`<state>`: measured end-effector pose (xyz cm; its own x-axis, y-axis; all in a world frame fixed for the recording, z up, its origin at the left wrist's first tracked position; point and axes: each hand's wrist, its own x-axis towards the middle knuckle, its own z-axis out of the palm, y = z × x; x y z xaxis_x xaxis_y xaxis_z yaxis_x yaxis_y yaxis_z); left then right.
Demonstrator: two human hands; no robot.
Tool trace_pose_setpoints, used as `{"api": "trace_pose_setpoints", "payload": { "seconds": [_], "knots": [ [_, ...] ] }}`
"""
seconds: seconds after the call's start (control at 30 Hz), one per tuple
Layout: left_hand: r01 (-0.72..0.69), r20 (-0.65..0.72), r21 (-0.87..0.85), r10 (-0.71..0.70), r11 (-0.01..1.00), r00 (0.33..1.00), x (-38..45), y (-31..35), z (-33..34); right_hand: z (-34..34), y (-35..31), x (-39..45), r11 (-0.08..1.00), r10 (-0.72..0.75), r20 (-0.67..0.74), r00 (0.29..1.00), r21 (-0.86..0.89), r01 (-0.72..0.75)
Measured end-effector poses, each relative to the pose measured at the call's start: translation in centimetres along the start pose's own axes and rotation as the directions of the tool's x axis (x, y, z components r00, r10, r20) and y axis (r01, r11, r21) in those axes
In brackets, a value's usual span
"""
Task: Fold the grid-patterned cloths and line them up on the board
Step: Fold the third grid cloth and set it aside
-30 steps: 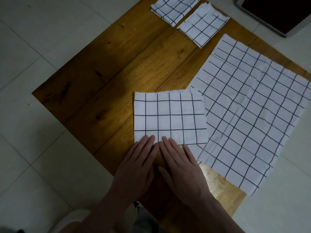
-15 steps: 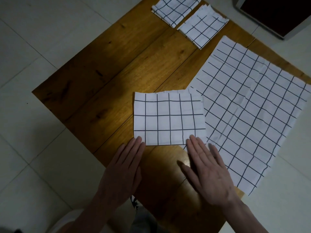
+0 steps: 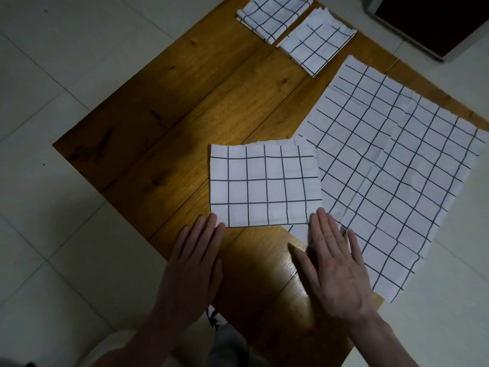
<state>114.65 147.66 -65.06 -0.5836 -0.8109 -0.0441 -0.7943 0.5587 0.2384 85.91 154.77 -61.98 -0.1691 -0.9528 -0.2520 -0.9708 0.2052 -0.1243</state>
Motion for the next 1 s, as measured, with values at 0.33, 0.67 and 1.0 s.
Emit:
{"api": "trace_pose_setpoints", "payload": {
  "seconds": [0.33, 0.67, 1.0],
  "knots": [
    [0.001, -0.037, -0.129, -0.006, 0.992, 0.999, 2.7, 4.3, 0.0, -1.7, 0.1, 2.1, 0.988, -0.023, -0.133, 0.991, 0.146, 0.042],
    [-0.073, 0.061, -0.006, 0.073, 0.997, 0.995, 5.0, 6.8, 1.0, -3.3, -2.9, 5.3, 0.9, 0.354, -0.124, 0.927, 0.316, -0.301],
    [-0.027, 0.076, -0.022, 0.029, 0.999, 0.997, 2.7, 8.8, 1.4, -3.3, -3.2, 5.6, 0.66, 0.512, 0.103, 0.853, 0.588, -0.467]
  ]
}}
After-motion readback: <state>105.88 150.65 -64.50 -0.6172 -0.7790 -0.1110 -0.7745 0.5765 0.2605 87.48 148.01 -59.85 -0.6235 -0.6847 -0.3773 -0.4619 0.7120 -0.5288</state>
